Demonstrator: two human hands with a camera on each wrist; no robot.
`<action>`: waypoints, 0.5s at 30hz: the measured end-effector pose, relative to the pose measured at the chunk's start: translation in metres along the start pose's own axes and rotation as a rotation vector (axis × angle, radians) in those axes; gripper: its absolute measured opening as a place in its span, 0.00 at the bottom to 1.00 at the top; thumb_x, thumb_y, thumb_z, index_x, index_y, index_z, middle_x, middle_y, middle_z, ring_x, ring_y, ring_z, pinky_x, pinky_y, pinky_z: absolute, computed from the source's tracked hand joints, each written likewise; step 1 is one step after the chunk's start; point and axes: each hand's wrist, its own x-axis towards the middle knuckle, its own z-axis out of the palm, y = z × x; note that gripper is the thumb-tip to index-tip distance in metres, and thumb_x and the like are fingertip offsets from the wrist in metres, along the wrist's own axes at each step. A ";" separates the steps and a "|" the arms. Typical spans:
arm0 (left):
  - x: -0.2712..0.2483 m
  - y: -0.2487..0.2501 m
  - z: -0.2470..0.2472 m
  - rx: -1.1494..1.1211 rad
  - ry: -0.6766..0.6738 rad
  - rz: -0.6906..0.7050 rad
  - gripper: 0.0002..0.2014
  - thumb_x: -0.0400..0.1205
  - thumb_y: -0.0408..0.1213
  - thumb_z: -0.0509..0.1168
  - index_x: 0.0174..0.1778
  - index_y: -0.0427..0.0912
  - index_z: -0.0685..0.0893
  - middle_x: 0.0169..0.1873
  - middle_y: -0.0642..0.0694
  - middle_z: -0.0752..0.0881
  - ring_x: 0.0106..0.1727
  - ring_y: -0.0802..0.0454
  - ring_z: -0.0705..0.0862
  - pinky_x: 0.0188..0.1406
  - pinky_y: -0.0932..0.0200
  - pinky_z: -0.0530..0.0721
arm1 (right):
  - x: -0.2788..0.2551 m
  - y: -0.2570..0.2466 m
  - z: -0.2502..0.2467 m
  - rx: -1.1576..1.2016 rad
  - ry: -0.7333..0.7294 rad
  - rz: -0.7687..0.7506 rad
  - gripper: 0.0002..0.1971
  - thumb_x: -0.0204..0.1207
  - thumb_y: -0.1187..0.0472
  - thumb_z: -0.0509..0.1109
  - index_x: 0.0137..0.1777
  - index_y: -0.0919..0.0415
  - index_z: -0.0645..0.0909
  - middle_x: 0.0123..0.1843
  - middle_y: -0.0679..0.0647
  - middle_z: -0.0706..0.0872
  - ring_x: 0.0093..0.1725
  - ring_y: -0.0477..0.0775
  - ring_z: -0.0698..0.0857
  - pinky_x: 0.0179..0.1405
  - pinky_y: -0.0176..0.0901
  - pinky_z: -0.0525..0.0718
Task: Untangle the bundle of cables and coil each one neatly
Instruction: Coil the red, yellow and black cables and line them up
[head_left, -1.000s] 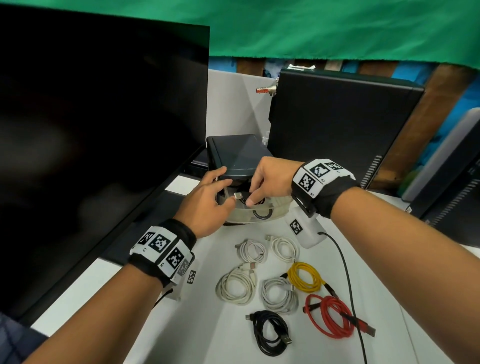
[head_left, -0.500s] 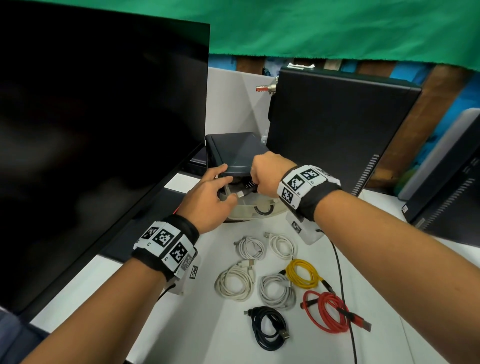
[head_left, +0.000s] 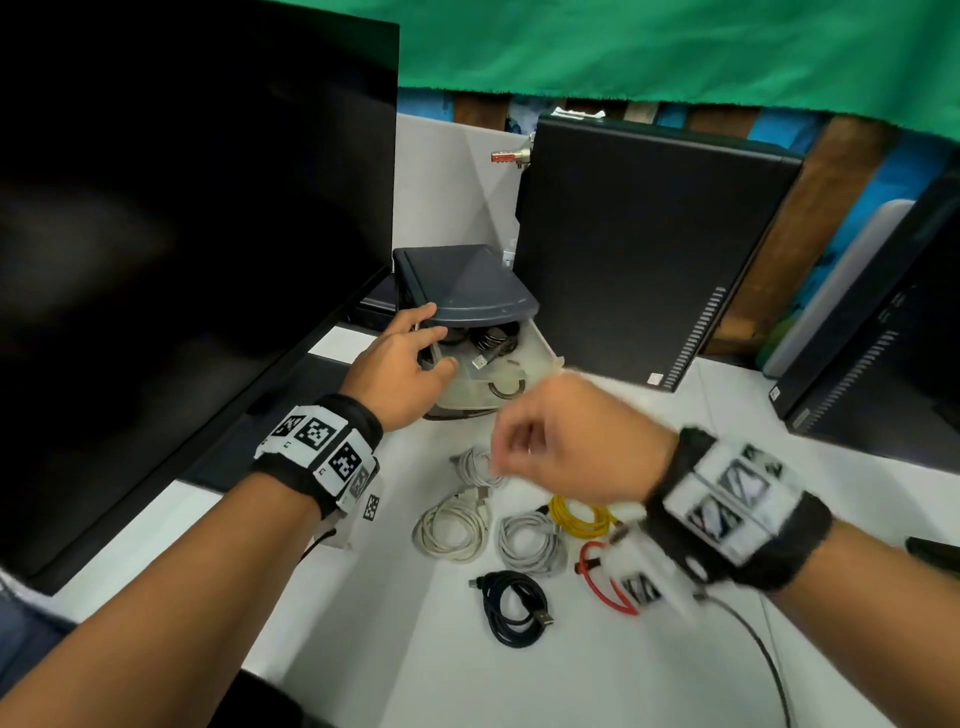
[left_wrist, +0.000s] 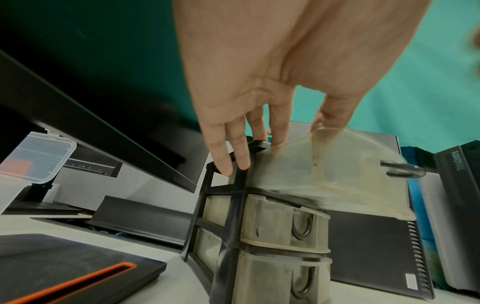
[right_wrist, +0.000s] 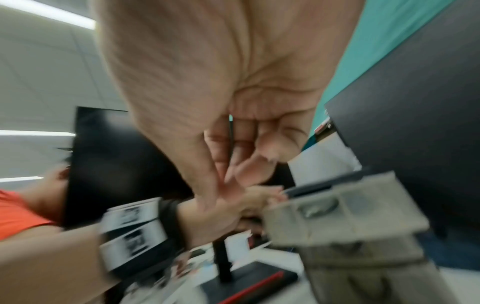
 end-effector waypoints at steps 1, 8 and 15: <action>0.000 0.001 0.000 -0.003 0.001 -0.004 0.23 0.84 0.45 0.66 0.77 0.46 0.78 0.83 0.62 0.64 0.56 0.51 0.84 0.69 0.56 0.76 | -0.015 -0.005 0.011 -0.046 -0.136 0.000 0.05 0.73 0.53 0.77 0.40 0.52 0.91 0.33 0.42 0.88 0.33 0.43 0.83 0.35 0.29 0.78; 0.000 0.001 0.002 0.003 0.009 0.013 0.23 0.85 0.45 0.65 0.78 0.46 0.77 0.84 0.60 0.63 0.70 0.51 0.80 0.70 0.52 0.77 | -0.048 -0.001 0.098 -0.310 -0.396 0.136 0.25 0.70 0.33 0.74 0.38 0.57 0.80 0.38 0.55 0.84 0.40 0.61 0.81 0.34 0.43 0.70; 0.002 -0.006 0.005 -0.063 0.011 0.042 0.23 0.85 0.45 0.67 0.77 0.46 0.78 0.83 0.59 0.64 0.76 0.53 0.75 0.73 0.51 0.76 | -0.051 -0.011 0.087 -0.258 -0.353 0.106 0.17 0.81 0.51 0.67 0.33 0.60 0.73 0.34 0.55 0.77 0.39 0.62 0.78 0.32 0.43 0.71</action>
